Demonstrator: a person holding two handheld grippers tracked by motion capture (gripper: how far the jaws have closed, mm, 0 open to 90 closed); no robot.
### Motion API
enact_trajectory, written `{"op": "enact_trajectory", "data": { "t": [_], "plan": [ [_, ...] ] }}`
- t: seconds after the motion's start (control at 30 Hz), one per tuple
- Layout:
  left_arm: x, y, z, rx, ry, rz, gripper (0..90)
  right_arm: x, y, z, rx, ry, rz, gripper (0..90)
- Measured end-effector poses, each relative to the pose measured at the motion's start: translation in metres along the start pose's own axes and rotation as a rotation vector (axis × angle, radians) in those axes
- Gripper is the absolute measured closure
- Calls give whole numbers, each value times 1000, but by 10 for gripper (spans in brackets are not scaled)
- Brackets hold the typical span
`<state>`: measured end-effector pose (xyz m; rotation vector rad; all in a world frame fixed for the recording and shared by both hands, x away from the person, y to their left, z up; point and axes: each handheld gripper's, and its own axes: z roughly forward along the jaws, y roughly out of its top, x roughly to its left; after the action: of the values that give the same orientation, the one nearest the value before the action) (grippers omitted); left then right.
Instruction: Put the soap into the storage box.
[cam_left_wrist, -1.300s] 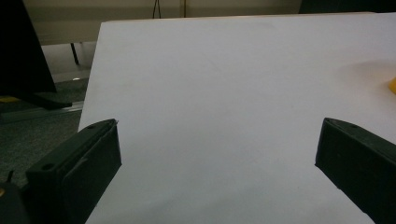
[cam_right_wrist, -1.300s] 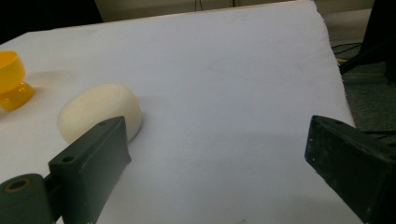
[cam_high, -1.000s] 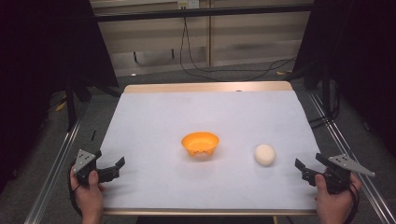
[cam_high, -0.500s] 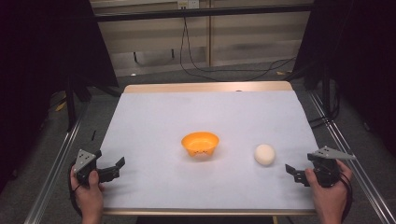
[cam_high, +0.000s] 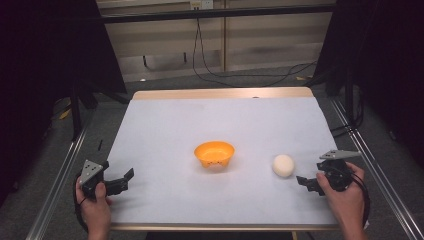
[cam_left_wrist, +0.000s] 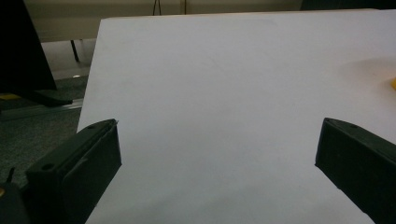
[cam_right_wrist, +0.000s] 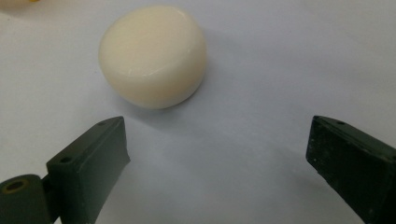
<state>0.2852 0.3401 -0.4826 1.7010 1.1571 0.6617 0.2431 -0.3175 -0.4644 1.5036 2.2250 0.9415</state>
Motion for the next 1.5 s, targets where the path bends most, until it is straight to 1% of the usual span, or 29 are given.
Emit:
{"op": "enact_trajectory", "data": {
  "t": [0.07,0.1,0.23,0.27,0.3,0.33,0.4,0.5,0.63,0.67,0.8,0.9,1.0,1.03,1.17,1.23,1.27,1.33,1.37,1.4,1.5],
  "plan": [
    [0,0,0,1,0,5,1,2,3,3,24,5,-19,55],
    [1,0,0,3,3,11,1,2,4,3,31,6,-24,55],
    [1,0,0,4,4,11,1,5,9,6,49,14,-38,56],
    [1,0,0,5,4,10,1,8,14,7,77,19,-39,52],
    [1,0,0,7,5,11,1,8,14,8,73,24,-49,51],
    [1,0,1,7,5,11,1,10,16,9,86,31,-38,47],
    [1,1,1,8,5,10,1,12,19,10,98,34,-43,42],
    [1,1,1,10,8,11,1,13,22,14,99,45,-52,41],
    [1,1,1,11,1,7,1,15,25,17,110,38,-55,44],
    [1,1,1,11,1,4,1,17,28,18,112,47,-59,52],
    [1,1,1,16,3,1,1,19,32,19,118,45,-65,69],
    [1,1,1,16,3,2,1,21,35,22,119,64,-72,90],
    [1,1,1,17,2,2,1,22,37,23,126,61,-81,97],
    [1,1,1,17,2,2,1,24,39,26,124,70,-80,101],
    [2,1,1,19,3,4,1,25,41,32,130,78,-86,122],
    [1,1,2,19,2,3,1,26,41,33,136,76,-86,127],
    [1,1,2,18,-2,-4,1,26,42,36,136,75,-93,134],
    [1,1,2,19,-3,-5,1,28,43,37,139,72,-88,137],
    [2,1,2,20,-6,0,1,28,44,38,139,75,-89,139],
    [2,1,2,21,-5,5,1,30,45,41,143,68,-86,146],
    [2,1,2,21,-9,0,1,30,47,44,148,63,-85,156]
  ]
}}
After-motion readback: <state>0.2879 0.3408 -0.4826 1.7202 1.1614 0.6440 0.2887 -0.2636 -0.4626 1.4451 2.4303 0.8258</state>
